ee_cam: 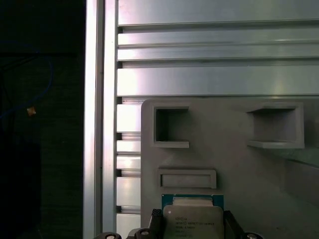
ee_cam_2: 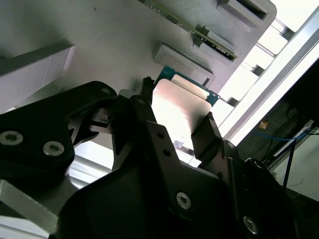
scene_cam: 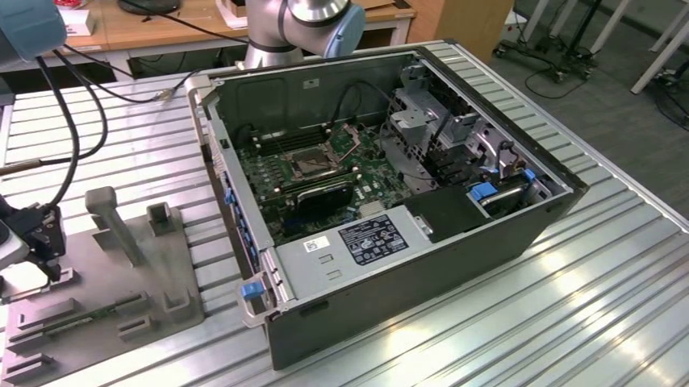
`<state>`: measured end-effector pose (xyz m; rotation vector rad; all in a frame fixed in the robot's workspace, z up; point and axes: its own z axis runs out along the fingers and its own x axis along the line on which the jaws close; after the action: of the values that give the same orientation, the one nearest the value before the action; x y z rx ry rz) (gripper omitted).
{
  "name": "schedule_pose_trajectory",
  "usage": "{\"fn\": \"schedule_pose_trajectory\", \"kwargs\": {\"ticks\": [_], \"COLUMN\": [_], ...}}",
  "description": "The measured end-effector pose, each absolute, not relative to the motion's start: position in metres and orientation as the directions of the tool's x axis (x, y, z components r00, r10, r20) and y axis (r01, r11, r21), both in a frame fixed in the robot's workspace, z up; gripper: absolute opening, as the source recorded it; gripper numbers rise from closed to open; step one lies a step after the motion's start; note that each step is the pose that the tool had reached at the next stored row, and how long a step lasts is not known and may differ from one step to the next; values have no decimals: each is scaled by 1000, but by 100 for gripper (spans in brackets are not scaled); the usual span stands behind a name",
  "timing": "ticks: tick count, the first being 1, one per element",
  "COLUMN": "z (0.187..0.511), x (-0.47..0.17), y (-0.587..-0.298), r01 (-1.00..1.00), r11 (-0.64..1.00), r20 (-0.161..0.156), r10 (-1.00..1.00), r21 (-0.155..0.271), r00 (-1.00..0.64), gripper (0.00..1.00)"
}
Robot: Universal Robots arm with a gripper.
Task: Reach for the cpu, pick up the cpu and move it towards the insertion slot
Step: 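Pick up the cpu and move it towards the insertion slot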
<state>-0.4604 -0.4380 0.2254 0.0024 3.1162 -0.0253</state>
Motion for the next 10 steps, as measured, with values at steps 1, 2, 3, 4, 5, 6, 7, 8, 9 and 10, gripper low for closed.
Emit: {"fn": "schedule_pose_trajectory", "kwargs": {"ticks": [1,2,3,4,5,6,7,8,9,10], "z": [226,227,228,229,229,229,229,229,229,229], "x": [-460,-460,-460,-460,-460,-460,-460,-460,-460,-460], "y": [-438,-438,-438,-438,-438,-438,-438,-438,-438,-438], "r01": [2,2,2,2,2,2,2,2,2,2], "r11": [1000,1000,1000,1000,1000,1000,1000,1000,1000,1000], "r20": [-25,-25,-25,-25,-25,-25,-25,-25,-25,-25], "r10": [1,1,1,1,1,1,1,1,1,1], "r21": [-16,-16,-16,-16,-16,-16,-16,-16,-16,-16], "r00": [-1000,-1000,-1000,-1000,-1000,-1000,-1000,-1000,-1000,-1000], "gripper": [55,55,55,55,55,55,55,55,55,55]}}
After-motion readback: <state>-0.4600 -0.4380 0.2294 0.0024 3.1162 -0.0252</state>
